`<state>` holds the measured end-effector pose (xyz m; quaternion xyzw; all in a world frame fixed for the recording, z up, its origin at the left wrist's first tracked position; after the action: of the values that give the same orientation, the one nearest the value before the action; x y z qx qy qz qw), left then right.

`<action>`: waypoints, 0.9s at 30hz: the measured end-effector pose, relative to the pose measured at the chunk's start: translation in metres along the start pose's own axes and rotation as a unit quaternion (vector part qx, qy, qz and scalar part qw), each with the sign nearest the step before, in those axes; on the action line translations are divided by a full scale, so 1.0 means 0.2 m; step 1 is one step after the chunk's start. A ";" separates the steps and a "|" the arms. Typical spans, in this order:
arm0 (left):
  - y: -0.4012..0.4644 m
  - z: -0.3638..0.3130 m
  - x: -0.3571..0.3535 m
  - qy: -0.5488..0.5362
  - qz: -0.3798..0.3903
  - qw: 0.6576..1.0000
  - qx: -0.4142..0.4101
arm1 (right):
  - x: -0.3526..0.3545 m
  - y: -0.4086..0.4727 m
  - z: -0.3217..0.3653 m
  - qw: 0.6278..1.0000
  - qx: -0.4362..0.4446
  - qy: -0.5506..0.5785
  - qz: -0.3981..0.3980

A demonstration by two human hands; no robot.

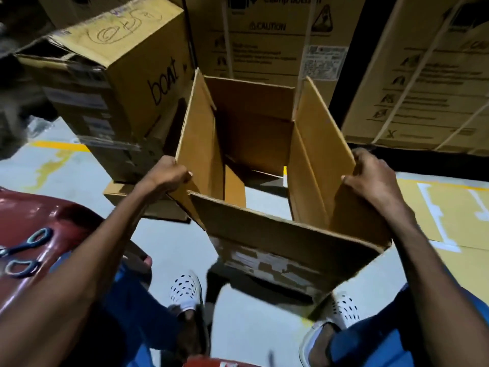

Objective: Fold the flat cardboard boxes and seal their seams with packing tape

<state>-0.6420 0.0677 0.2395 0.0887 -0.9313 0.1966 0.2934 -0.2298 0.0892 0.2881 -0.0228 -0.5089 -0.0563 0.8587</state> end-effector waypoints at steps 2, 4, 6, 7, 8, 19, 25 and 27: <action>-0.06 -0.01 -0.02 -0.008 -0.001 1.000 -0.023 | 0.04 0.03 -0.02 1.000 -0.012 -0.010 -0.021; -0.10 -0.05 -0.06 0.010 -0.001 0.999 -0.052 | 0.09 0.05 -0.06 0.999 -0.031 -0.010 -0.040; -0.12 -0.10 -0.10 0.050 -0.009 0.996 -0.078 | 0.13 0.05 -0.12 0.997 -0.044 -0.016 -0.059; -0.12 -0.12 -0.11 0.073 -0.016 0.994 -0.084 | 0.14 0.05 -0.14 0.996 -0.048 -0.014 -0.070; -0.11 -0.13 -0.12 0.086 -0.023 0.992 -0.084 | 0.14 0.04 -0.16 0.995 -0.059 -0.008 -0.078; -0.02 -0.24 -0.19 0.064 -0.045 0.996 -0.050 | 0.17 0.04 -0.33 0.996 -0.072 -0.009 -0.054; 0.00 -0.16 -0.14 -0.021 -0.023 0.999 -0.008 | 0.13 -0.17 -0.08 0.985 0.093 -0.146 0.008; -0.01 -0.18 -0.18 -0.040 -0.006 0.999 -0.007 | 0.11 -0.24 -0.06 0.994 0.078 -0.068 0.046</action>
<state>-0.5942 0.0830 0.2464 0.1000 -0.9431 0.1847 0.2577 -0.2151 0.0386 0.3000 0.0173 -0.5670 0.0254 0.8231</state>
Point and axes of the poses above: each hand's wrist, its own y-axis towards the middle knuckle, its own x-axis out of the back of the hand, z = x × y, the point moved 10 cm from there along y, towards the middle knuckle, and after that the axes turned 2 degrees about -y, right-handed, at the moved point
